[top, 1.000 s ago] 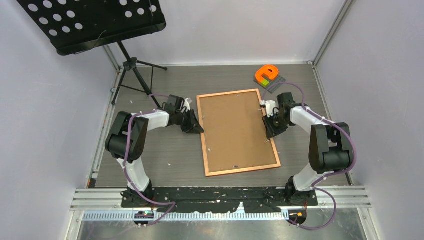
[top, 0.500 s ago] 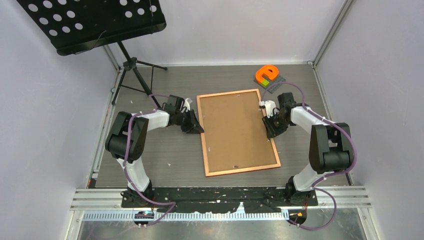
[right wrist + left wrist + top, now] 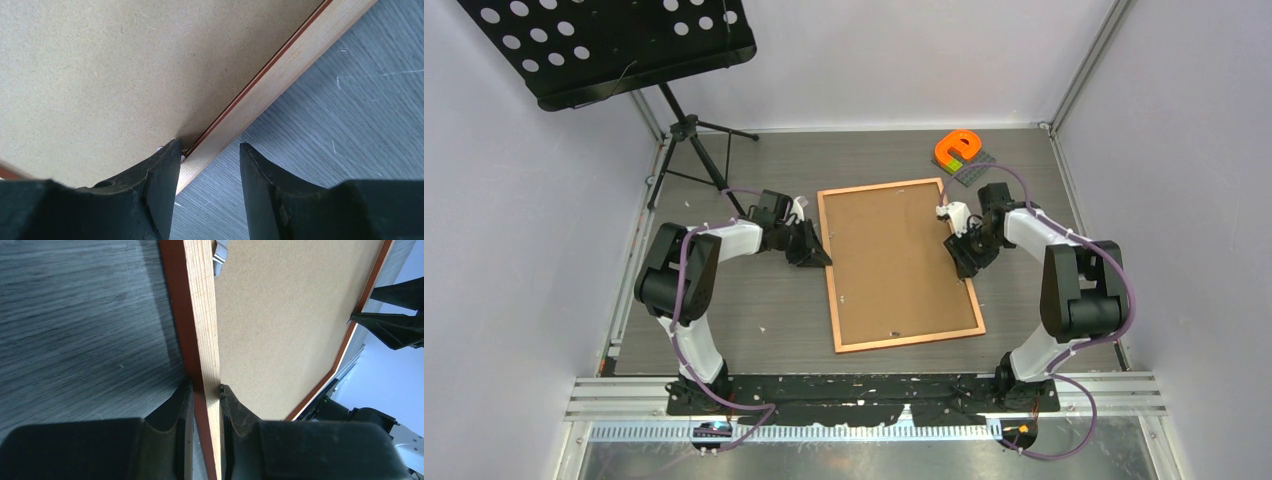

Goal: Put the photo into the frame

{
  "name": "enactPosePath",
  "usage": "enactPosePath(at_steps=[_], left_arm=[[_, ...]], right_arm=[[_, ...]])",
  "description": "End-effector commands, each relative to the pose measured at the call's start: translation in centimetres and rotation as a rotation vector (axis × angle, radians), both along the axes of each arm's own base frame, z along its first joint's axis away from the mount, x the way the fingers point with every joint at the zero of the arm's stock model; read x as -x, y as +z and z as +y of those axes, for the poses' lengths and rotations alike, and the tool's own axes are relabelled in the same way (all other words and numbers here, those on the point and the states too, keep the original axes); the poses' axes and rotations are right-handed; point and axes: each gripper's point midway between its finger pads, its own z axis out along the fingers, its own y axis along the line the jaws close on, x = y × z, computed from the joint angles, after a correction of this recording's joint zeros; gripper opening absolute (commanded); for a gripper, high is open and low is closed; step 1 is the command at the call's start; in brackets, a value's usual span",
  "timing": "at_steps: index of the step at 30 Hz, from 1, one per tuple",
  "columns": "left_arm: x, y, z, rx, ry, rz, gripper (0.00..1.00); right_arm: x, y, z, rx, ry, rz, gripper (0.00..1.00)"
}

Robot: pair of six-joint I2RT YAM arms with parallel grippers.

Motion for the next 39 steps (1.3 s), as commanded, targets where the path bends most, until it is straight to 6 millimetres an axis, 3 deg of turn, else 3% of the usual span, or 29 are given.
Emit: enactPosePath(at_steps=[1,18,31,39], left_arm=[[2.2,-3.4,1.4,-0.094,-0.008,0.094,0.10],[2.1,-3.2,1.3,-0.086,-0.009,0.090,0.10],[1.5,-2.0,1.4,-0.092,-0.025,0.038,0.20],[1.3,-1.7,1.4,-0.098,-0.031,0.035,0.31]], right_arm=[[0.3,0.5,-0.1,0.002,0.046,0.027,0.53],[-2.9,4.1,0.7,-0.139,-0.172,-0.041,0.57],[-6.5,2.7,0.6,-0.147,-0.306,-0.047,0.50],[-6.6,1.3,0.7,-0.151,-0.317,-0.014,0.41]])
